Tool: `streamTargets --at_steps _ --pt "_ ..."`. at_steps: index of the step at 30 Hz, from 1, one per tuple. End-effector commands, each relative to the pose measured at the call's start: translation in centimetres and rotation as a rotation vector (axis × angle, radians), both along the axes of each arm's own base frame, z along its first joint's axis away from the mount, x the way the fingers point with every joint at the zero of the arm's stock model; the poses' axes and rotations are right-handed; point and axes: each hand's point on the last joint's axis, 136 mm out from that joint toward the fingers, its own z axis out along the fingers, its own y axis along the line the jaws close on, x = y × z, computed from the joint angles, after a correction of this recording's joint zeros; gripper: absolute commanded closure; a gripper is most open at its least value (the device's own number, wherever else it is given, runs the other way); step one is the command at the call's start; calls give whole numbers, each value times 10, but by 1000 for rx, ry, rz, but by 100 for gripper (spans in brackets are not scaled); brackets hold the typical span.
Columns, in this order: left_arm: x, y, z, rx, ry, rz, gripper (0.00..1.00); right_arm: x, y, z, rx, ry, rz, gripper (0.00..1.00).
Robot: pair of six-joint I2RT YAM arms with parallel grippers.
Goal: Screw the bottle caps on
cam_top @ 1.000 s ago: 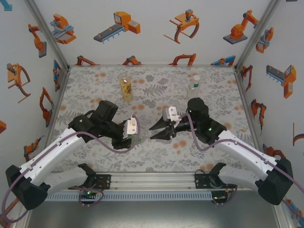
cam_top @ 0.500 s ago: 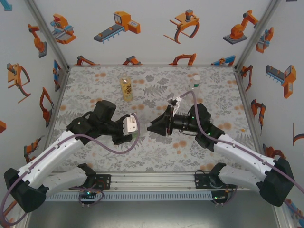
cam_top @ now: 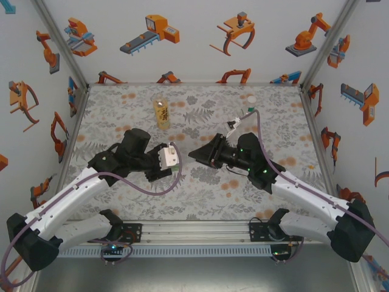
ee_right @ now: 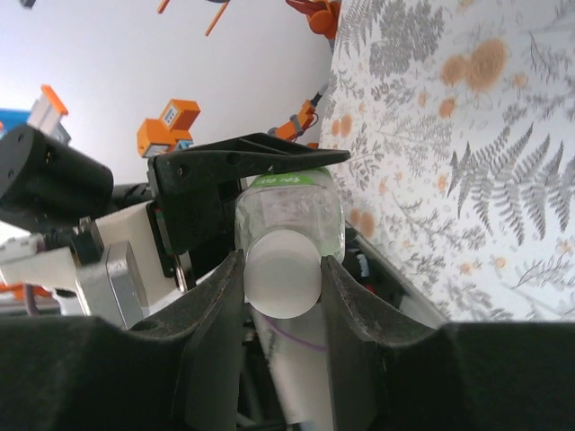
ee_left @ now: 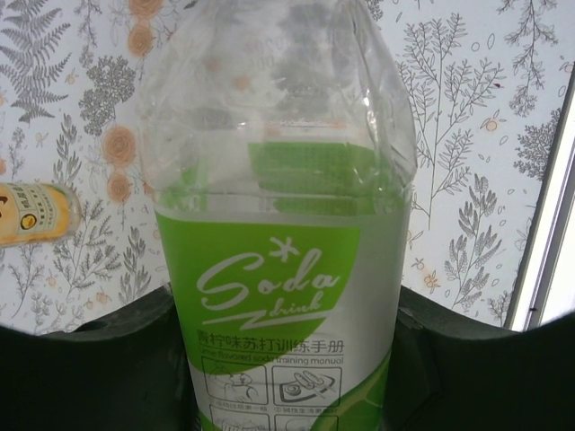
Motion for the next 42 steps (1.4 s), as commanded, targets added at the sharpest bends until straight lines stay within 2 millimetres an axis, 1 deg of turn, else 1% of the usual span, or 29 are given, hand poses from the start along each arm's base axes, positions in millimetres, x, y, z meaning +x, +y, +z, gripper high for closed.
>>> streamTargets --at_steps 1,6,9,11,12,15,17,20,23,27,29,31,35,37,40,42 --pt "15 -14 36 -130 -91 24 100 -7 -3 -47 -46 245 -18 100" --pt "10 -17 37 -143 -77 5 100 -5 8 -39 -23 228 33 93" --pt "9 -16 39 -148 -84 -1 100 -2 12 -36 -27 203 57 90" --pt "7 -15 39 -149 -89 -9 100 0 11 -30 -53 139 57 84" --pt "7 -15 38 -149 -92 -13 100 1 8 -28 -75 110 51 79" --pt "5 -15 37 -145 -96 -24 100 3 5 -14 -96 19 54 64" --pt "4 -14 35 -141 -97 -29 100 2 6 -3 -95 -24 68 56" --pt "3 -14 35 -139 -99 -32 100 -1 7 11 -100 -99 99 51" --pt "3 -14 34 -139 -95 -36 100 -3 3 23 -137 -173 113 46" --pt "0 -15 35 -146 -93 -50 100 -8 -2 42 -187 -290 136 32" --pt "-2 -16 36 -151 -89 -58 100 -10 -4 54 -200 -359 149 28" --pt "-4 -16 37 -158 -87 -69 100 -12 -6 69 -204 -438 159 26" --pt "-7 -17 37 -162 -80 -84 100 -15 -10 98 -214 -605 156 26" --pt "-10 -18 38 -166 -75 -95 100 -17 -14 106 -246 -708 154 27" --pt "-15 -19 40 -180 -69 -121 100 -19 -25 113 -350 -943 139 32" --pt "-19 -20 40 -187 -56 -141 100 -32 -25 117 -384 -1151 194 33"
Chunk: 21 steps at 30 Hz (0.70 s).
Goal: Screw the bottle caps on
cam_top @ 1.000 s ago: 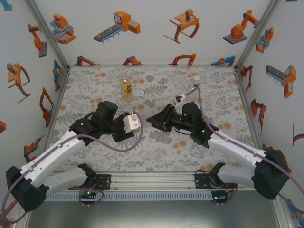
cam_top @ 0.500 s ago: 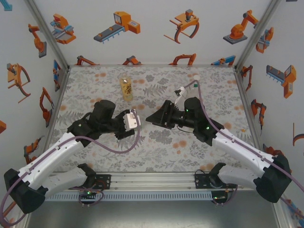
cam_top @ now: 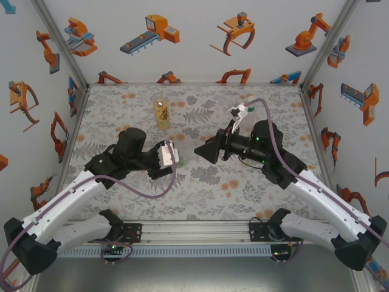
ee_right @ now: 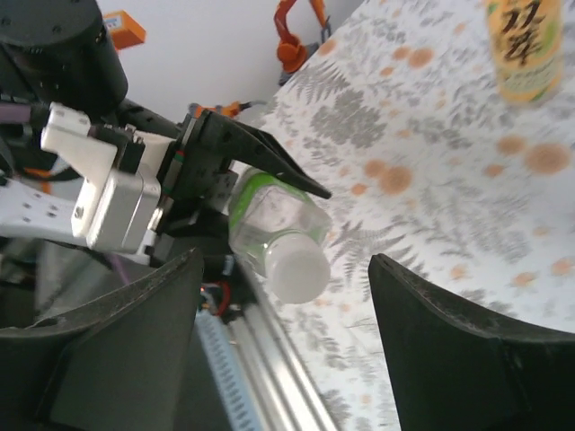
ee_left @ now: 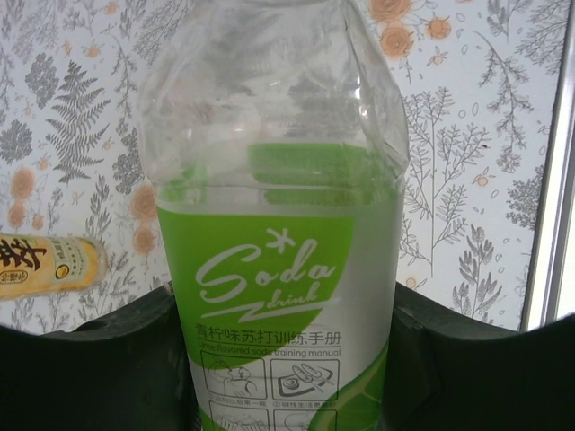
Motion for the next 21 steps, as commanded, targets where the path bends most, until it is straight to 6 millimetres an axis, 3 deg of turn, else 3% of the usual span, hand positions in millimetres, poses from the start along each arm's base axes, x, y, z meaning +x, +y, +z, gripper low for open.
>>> streamTargets --at_steps 1,6,9,12,21 --pt "-14 -5 11 -43 -8 -81 100 -19 -2 12 -118 -435 103 34" --pt "-23 -8 9 -40 29 -128 100 -74 7 3 -191 -782 462 34" --pt "-26 -9 8 -42 45 -146 100 -90 10 -4 -187 -905 591 34" --pt "-27 -9 7 -36 45 -151 100 -89 12 -8 -201 -970 610 35" --pt "-28 -8 8 -36 39 -154 100 -80 20 -15 -215 -1026 596 49"
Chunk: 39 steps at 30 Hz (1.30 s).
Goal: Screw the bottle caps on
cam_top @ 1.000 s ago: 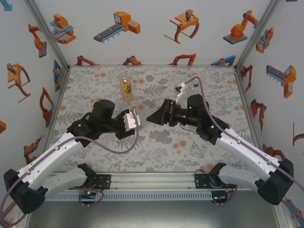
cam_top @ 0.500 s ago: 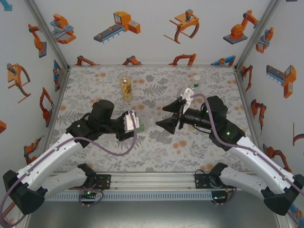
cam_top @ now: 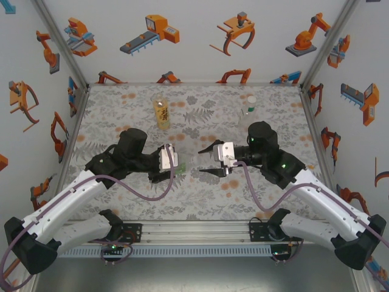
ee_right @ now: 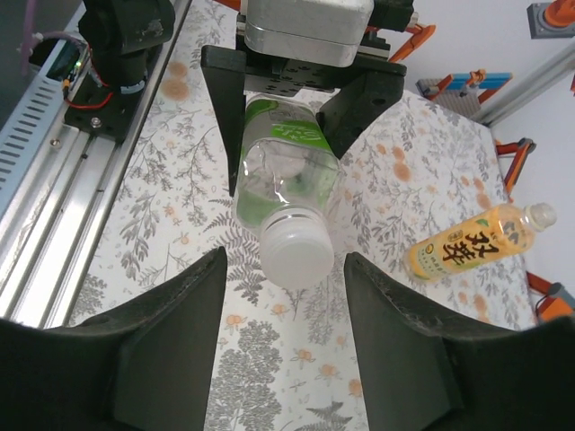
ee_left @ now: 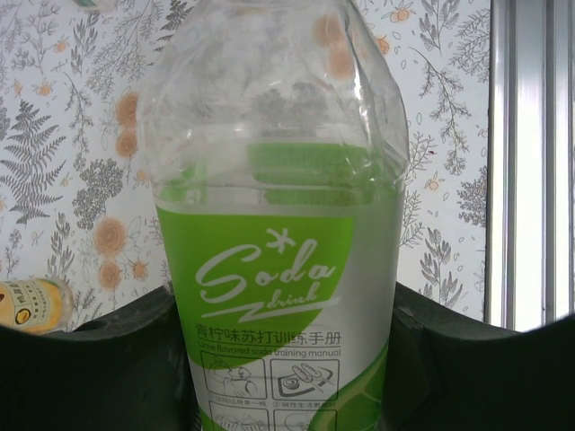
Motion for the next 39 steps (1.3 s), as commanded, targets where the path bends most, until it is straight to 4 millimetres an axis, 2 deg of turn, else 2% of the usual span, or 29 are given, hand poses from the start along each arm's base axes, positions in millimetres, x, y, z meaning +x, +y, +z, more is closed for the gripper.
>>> streamTargets --at_steps 1,22,31,34,39 --pt "-8 -2 10 -17 -12 -46 100 -4 4 11 42 -89 46 50" --pt "-9 -1 12 -23 -20 -48 100 0 10 3 17 -63 47 60" --pt "-9 -1 15 -27 -26 -46 100 -6 11 3 7 32 63 81" --pt "-9 -1 16 -30 -30 -44 100 -5 12 4 21 119 44 88" --pt "-8 -1 18 -37 -34 -41 100 7 14 11 95 332 -56 100"
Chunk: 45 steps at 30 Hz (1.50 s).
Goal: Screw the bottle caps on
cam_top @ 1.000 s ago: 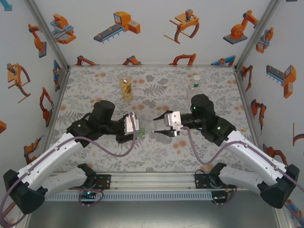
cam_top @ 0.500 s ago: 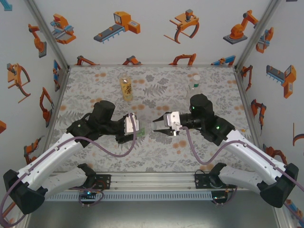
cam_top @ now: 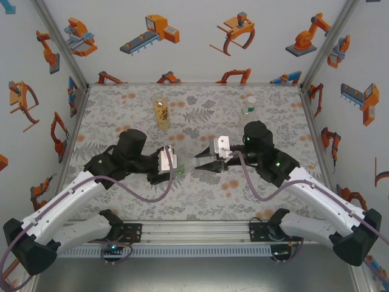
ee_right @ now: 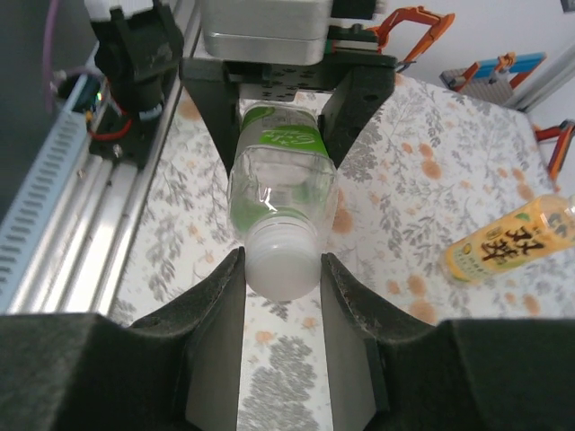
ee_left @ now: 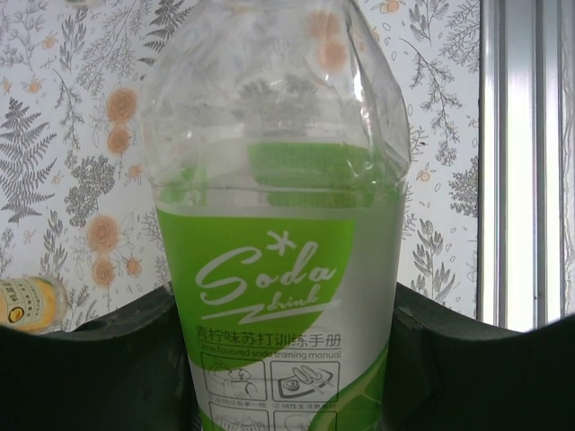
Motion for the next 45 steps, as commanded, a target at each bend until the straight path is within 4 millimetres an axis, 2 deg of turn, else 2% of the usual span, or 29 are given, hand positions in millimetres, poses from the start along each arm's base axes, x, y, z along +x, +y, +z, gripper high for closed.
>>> streamTargets --at_steps 1,5,9,14,16,19,22,25,30,34,36,42,45 --pt "-3 -5 20 -54 -39 -28 100 3 3 16 88 200 -55 100" --pt "0 -4 23 -63 -52 -11 100 31 3 9 131 472 -241 100" --pt "10 -3 24 -57 -70 42 100 51 -1 -3 169 749 -380 100" --pt "29 2 23 -30 -102 139 100 71 -14 -38 163 1177 -625 100" --pt "30 2 23 -30 -105 147 100 73 -14 -49 172 1345 -664 100" --pt "30 2 22 -32 -99 150 100 68 -7 -61 191 1568 -631 100" --pt "31 0 21 -35 -92 152 100 68 -6 -72 182 1689 -665 100" --pt "31 -1 20 -32 -86 153 100 69 -19 -86 132 1715 -808 100" --pt "31 -2 19 -27 -79 149 100 71 -26 -81 162 1671 -829 100" --pt "28 -2 18 -28 -76 134 100 77 -28 -75 177 1541 -826 95" --pt "23 -3 20 -37 -72 111 100 80 -28 -71 187 1480 -820 87" --pt "14 -6 18 -51 -57 61 100 82 -25 -27 225 1198 -703 51" --pt "14 -6 17 -51 -59 54 100 84 -29 -7 228 1058 -689 39"
